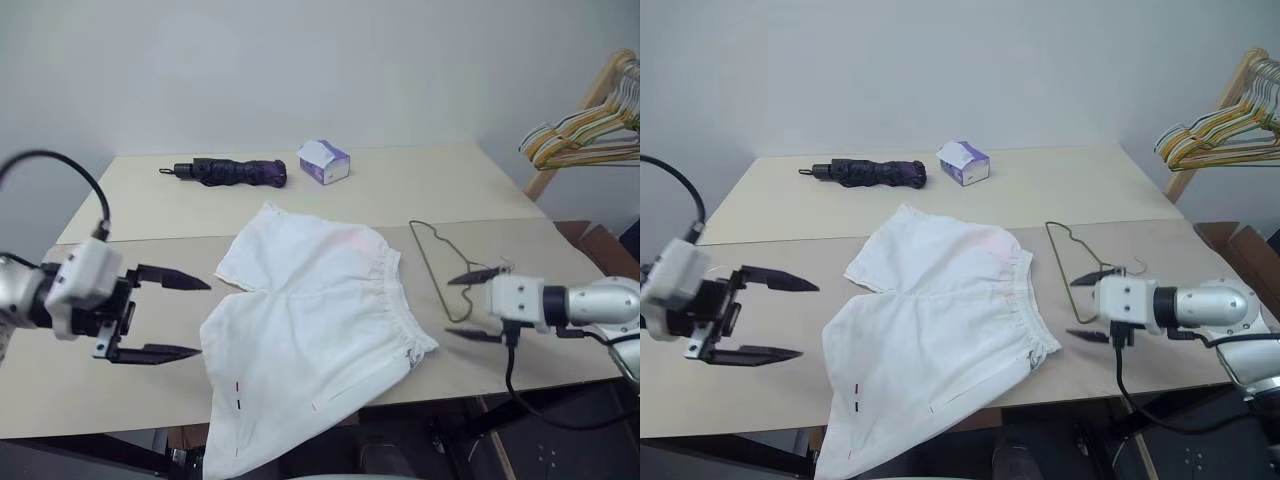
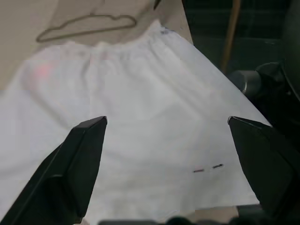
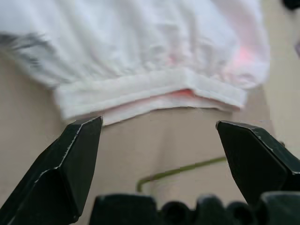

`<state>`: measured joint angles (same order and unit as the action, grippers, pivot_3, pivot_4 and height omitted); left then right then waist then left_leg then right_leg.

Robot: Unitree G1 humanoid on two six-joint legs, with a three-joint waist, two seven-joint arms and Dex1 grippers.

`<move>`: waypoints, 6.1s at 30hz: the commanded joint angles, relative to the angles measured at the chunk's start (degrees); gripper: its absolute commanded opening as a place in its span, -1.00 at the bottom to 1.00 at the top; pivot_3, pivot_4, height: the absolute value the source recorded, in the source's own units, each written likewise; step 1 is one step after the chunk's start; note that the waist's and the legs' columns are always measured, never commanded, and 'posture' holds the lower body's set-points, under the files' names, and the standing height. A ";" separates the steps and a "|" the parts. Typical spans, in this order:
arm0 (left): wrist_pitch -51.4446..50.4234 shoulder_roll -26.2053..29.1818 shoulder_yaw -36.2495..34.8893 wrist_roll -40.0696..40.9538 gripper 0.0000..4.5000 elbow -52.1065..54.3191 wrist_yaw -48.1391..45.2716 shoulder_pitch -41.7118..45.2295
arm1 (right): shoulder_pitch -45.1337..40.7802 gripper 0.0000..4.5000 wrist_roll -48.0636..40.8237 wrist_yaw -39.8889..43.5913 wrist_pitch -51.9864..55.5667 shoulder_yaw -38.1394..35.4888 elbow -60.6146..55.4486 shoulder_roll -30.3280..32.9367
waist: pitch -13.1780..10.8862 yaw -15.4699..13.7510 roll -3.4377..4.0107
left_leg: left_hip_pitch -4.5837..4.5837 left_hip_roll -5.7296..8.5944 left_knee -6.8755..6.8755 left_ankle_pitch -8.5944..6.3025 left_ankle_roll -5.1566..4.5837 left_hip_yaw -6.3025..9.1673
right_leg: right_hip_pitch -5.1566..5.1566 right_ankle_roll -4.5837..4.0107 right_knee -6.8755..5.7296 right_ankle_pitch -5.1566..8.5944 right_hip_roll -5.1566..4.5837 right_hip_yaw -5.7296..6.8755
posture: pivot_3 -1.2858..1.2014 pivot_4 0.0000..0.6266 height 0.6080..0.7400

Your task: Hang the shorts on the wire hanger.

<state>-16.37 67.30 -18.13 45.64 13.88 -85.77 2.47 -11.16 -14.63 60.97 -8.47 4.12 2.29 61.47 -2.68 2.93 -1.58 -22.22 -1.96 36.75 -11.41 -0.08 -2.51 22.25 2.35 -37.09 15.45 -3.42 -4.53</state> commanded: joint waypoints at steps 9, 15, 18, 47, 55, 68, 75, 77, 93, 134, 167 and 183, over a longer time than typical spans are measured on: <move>-12.87 -10.04 4.30 3.79 0.99 7.43 17.84 10.99 | -13.22 1.00 12.62 -18.17 42.31 2.46 8.49 -10.63 | 0.01 -0.26 -0.02 | -0.07 0.03 0.12 0.01 0.00 -0.02 | 0.02 0.07 -0.02 -0.13 0.09 -0.05 | 0.02 -1.00 1.00; -15.31 -13.34 5.06 3.83 0.99 9.69 21.92 12.14 | -19.08 1.00 14.39 -19.72 55.74 4.89 14.01 -15.63 | 0.01 0.02 -0.03 | -0.14 0.06 0.11 0.01 -0.01 -0.01 | 0.06 0.45 -0.01 -0.34 0.20 -0.23 | 0.03 -1.00 1.00; -15.62 -13.59 4.63 3.78 1.00 9.73 22.47 11.80 | -21.49 0.84 15.81 -21.46 60.78 6.13 17.58 -17.11 | 0.01 -0.07 -0.04 | -0.13 0.07 0.11 0.01 -0.01 -0.01 | 0.05 0.45 -0.01 -0.34 0.21 -0.22 | 0.04 -1.00 1.00; -18.98 -20.77 5.22 1.39 1.00 5.96 35.23 17.44 | -18.04 -0.98 28.98 -40.28 -2.58 5.10 13.40 -16.83 | 0.33 -0.46 -0.53 | -0.20 0.10 0.15 0.01 -0.01 0.00 | 0.06 0.61 0.07 -0.38 0.20 -0.25 | 0.06 -1.00 1.00; -19.82 -21.97 8.61 -1.61 1.00 -0.38 34.03 23.21 | -23.49 -0.98 46.01 -49.63 -34.13 11.08 20.00 -11.91 | 0.32 0.10 -0.53 | -0.21 0.14 0.16 0.02 -0.01 -0.01 | 0.08 0.31 0.08 -0.23 0.17 -0.31 | 0.01 -1.00 1.00; -21.28 -22.24 20.90 -10.80 1.00 -14.68 22.20 34.98 | -30.28 -0.98 58.67 -64.13 -41.37 11.33 23.01 -14.64 | 0.33 2.97 -0.55 | -0.19 0.18 0.16 0.02 -0.02 0.01 | 0.04 0.21 0.07 -0.64 0.18 -0.42 | -0.03 -1.00 1.00; -21.64 -21.44 27.49 -17.27 1.00 -17.03 17.51 36.38 | -30.96 -0.98 58.95 -64.49 -41.14 11.08 21.74 -14.42 | 0.33 4.54 -0.55 | -0.19 0.18 0.16 0.02 -0.02 0.05 | 0.03 0.23 0.08 -0.64 0.18 -0.44 | -0.04 -1.00 1.00; -19.86 -21.70 28.80 -19.62 0.83 -16.88 17.31 35.89 | -31.13 -1.00 58.90 -64.38 -41.12 11.05 21.47 -14.49 | 0.33 4.81 -0.55 | -0.19 0.18 0.16 0.02 -0.02 0.06 | 0.04 0.24 0.08 -0.64 0.18 -0.45 | -0.04 -1.00 1.00; -18.73 -23.99 26.66 -22.84 -0.99 -17.64 18.44 35.37 | -33.15 -1.00 59.62 -64.25 -42.31 11.93 22.37 -14.41 | 0.33 6.02 -0.55 | -0.18 0.19 0.16 0.02 -0.03 0.20 | 0.03 0.31 0.06 -0.67 0.17 -0.51 | -0.03 -1.00 1.00; 0.43 -19.98 27.89 -30.56 -1.00 -16.99 6.86 31.96 | -32.35 -0.52 10.18 11.65 14.34 14.65 0.75 -14.08 | 0.28 3.43 -0.50 | -0.29 0.14 0.20 0.01 -0.09 0.05 | 0.19 0.58 0.03 -0.62 0.22 -0.48 | -0.01 -1.00 1.00; -12.57 -25.63 8.93 -8.61 0.99 -6.29 16.30 25.82 | 5.20 -1.00 -11.62 11.59 57.30 -11.81 3.26 -1.52 | 0.31 1.22 -0.47 | -0.36 0.09 0.39 0.01 -0.08 0.03 | 0.18 0.66 0.02 -0.60 0.23 -0.34 | -0.02 -0.98 1.00; -12.41 -25.09 12.07 -8.94 0.99 -3.28 15.68 24.75 | 4.52 -1.00 -11.33 11.18 59.06 -8.70 9.88 -2.95 | 0.30 1.19 -0.45 | -0.26 0.14 0.38 0.01 -0.08 0.01 | 0.06 0.74 0.09 -0.55 0.26 -0.41 | -0.02 -0.99 1.00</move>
<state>-28.95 41.56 -5.59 36.14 9.32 -70.05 26.75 -6.51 -25.28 70.03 51.75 -4.67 13.78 56.77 -2.38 4.12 -2.03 -22.48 -1.82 37.13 -11.40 -0.16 -2.50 22.31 3.09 -37.00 14.89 -3.16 -4.95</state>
